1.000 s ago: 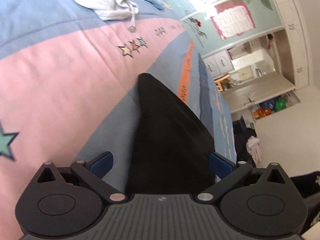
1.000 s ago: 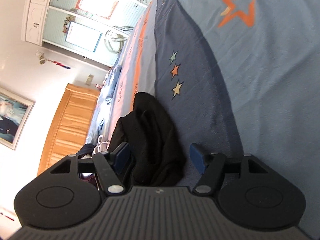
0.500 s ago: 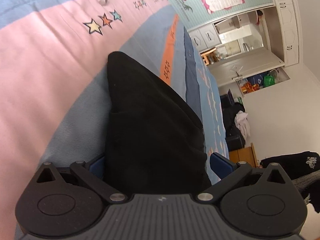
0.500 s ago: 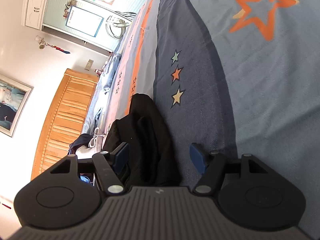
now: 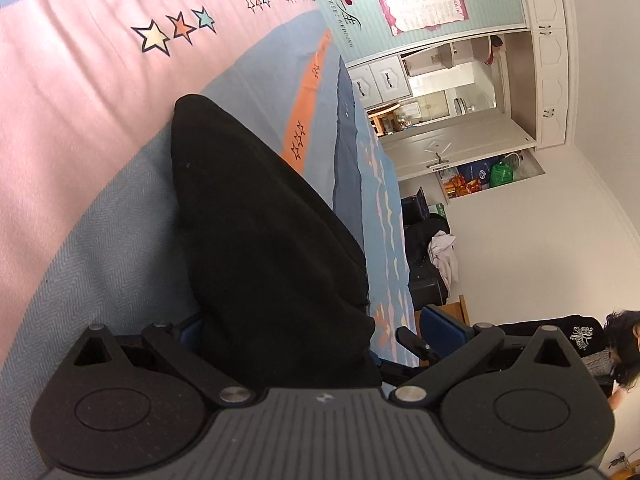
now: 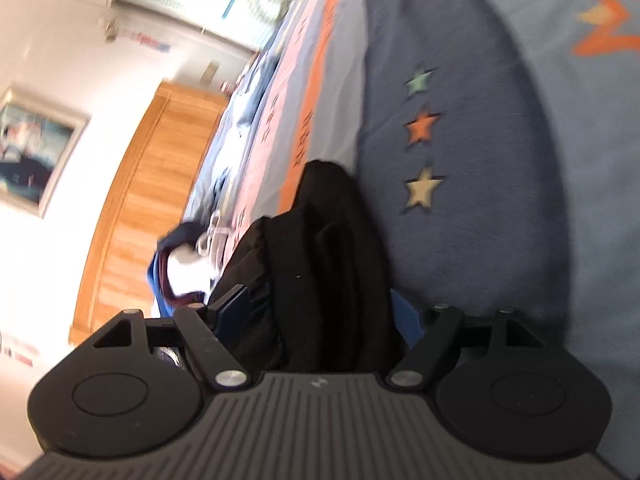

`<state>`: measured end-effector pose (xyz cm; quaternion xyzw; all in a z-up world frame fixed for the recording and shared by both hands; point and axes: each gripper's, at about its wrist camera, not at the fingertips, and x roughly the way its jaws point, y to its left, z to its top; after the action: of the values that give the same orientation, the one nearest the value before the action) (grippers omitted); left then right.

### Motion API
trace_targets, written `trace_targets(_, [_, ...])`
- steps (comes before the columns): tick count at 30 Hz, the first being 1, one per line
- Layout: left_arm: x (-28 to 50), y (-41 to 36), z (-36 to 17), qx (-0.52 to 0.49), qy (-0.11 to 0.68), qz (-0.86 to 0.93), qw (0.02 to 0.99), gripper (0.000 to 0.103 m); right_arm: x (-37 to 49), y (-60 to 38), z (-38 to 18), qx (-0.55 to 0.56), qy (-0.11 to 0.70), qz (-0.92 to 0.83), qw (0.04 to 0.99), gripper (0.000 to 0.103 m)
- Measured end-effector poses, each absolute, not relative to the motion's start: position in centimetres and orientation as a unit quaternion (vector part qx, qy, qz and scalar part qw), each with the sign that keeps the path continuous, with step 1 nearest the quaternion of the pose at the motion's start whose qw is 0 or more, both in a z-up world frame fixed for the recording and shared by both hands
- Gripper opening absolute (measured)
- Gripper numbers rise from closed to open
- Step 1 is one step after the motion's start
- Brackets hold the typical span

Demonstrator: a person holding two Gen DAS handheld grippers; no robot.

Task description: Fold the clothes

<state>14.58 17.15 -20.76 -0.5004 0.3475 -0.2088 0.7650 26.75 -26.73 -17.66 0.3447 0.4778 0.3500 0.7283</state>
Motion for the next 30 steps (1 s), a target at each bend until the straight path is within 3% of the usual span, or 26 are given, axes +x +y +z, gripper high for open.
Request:
trace_targets(3, [14.6, 17.6, -20.7, -0.503, 0.349, -0.214, 0.761, 0.102, 27.7, -26.0, -17.6, 0.328, 0.487, 0.392, 0.708, 0.091])
trace_targets(8, [14.9, 17.9, -21.0, -0.511, 0.350, -0.222, 0.753, 0.102, 28.9, -26.3, -18.1, 0.333, 0.498, 0.456, 0.658, 0.091])
trace_targets(10, [15.0, 17.8, -21.0, -0.512, 0.351, -0.223, 0.751, 0.102, 29.5, -25.8, -17.9, 0.313, 0.516, 0.437, 0.666, 0.082])
trace_targets(11, [15.0, 17.8, -21.0, -0.512, 0.351, -0.222, 0.752, 0.102, 29.7, -25.6, -17.5, 0.301, 0.525, 0.416, 0.679, 0.064])
trace_targets(14, [15.1, 17.6, -21.0, -0.507, 0.353, -0.221, 0.755, 0.102, 29.8, -25.5, -16.2, 0.271, 0.532, 0.358, 0.718, 0.062])
trace_targets(18, [15.1, 18.0, -20.9, -0.506, 0.357, -0.227, 0.752, 0.102, 28.8, -25.4, -15.8, 0.251, 0.538, 0.358, 0.721, 0.066])
trace_targets(21, [15.4, 17.8, -20.8, -0.501, 0.360, -0.230, 0.753, 0.102, 28.1, -24.9, -15.2, 0.229, 0.553, 0.366, 0.713, 0.081])
trace_targets(23, [15.6, 17.3, -20.4, -0.468, 0.374, -0.222, 0.769, 0.095, 27.9, -24.0, -14.9, 0.215, 0.550, 0.362, 0.722, 0.088])
trace_targets(24, [15.7, 17.0, -20.1, -0.446, 0.385, -0.214, 0.779, 0.081, 27.9, -23.5, -14.7, 0.207, 0.548, 0.358, 0.728, 0.080])
trace_targets(25, [15.9, 16.7, -20.1, -0.421, 0.398, -0.202, 0.790, 0.057, 27.9, -22.9, -14.4, 0.193, 0.545, 0.348, 0.738, 0.069])
trace_targets(26, [15.9, 16.7, -20.3, -0.410, 0.405, -0.190, 0.795, 0.045, 27.9, -22.3, -14.3, 0.179, 0.547, 0.337, 0.745, 0.046])
trace_targets(27, [15.9, 17.3, -20.9, -0.423, 0.404, -0.191, 0.789, 0.033, 27.8, -22.0, -14.2, 0.174, 0.549, 0.331, 0.748, 0.039])
trace_targets(28, [15.9, 17.8, -21.5, -0.436, 0.402, -0.192, 0.782, 0.027, 27.5, -21.9, -14.1, 0.171, 0.545, 0.331, 0.751, 0.038])
trace_targets(30, [15.6, 18.1, -21.9, -0.440, 0.393, -0.194, 0.784, 0.024, 26.6, -22.1, -13.8, 0.167, 0.532, 0.333, 0.761, 0.034])
